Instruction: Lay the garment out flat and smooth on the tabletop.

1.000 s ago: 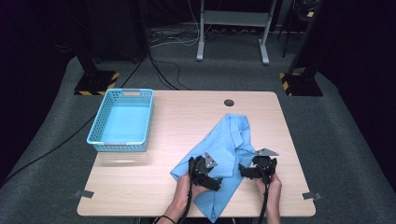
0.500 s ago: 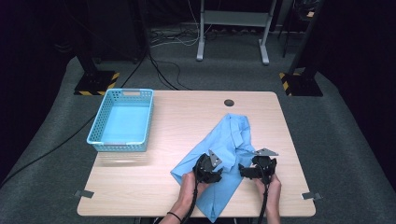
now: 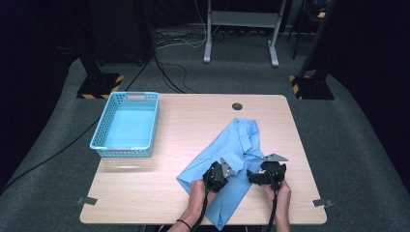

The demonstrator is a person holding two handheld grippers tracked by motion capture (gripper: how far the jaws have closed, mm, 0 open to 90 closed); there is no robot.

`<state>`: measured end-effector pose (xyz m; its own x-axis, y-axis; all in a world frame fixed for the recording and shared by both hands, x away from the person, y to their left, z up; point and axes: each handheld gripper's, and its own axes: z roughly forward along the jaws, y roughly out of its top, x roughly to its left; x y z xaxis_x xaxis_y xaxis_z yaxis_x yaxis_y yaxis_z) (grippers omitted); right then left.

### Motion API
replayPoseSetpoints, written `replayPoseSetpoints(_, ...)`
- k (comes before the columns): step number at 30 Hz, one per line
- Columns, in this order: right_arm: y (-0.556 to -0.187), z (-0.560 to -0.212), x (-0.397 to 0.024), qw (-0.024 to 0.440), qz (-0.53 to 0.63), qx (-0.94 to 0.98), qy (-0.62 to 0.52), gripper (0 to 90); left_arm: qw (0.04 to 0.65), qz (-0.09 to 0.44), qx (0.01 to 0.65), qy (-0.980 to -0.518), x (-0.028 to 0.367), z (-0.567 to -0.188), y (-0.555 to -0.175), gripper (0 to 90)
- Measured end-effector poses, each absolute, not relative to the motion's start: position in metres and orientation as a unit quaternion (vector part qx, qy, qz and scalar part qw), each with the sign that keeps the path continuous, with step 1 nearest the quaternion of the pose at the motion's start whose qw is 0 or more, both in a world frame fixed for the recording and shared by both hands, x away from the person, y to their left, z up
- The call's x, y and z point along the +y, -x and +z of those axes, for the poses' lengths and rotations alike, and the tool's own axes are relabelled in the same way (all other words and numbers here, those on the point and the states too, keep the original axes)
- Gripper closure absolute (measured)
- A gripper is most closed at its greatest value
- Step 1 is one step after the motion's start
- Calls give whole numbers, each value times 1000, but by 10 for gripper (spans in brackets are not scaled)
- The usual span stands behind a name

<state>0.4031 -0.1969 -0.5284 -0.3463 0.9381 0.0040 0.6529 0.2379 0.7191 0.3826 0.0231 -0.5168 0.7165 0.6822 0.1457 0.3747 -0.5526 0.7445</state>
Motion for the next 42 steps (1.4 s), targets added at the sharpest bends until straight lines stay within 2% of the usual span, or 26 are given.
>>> replayPoseSetpoints(8,-403,-528,-197,222,322,755,-527,1,403,201,358,-818,47,-503,-395,852)
replayPoseSetpoints(22,-403,-528,-196,221,322,755,-527,1,425,214,405,-781,79,-485,-424,843)
replayPoseSetpoints(27,-403,-528,-196,221,322,755,-527,1,421,236,431,-762,88,-476,-436,843)
replayPoseSetpoints(31,-403,-528,-196,221,322,755,-526,1,412,257,476,-733,100,-474,-449,838)
replayPoseSetpoints(42,-403,-528,-196,222,322,755,-527,1,392,257,568,-677,149,-486,-489,830)
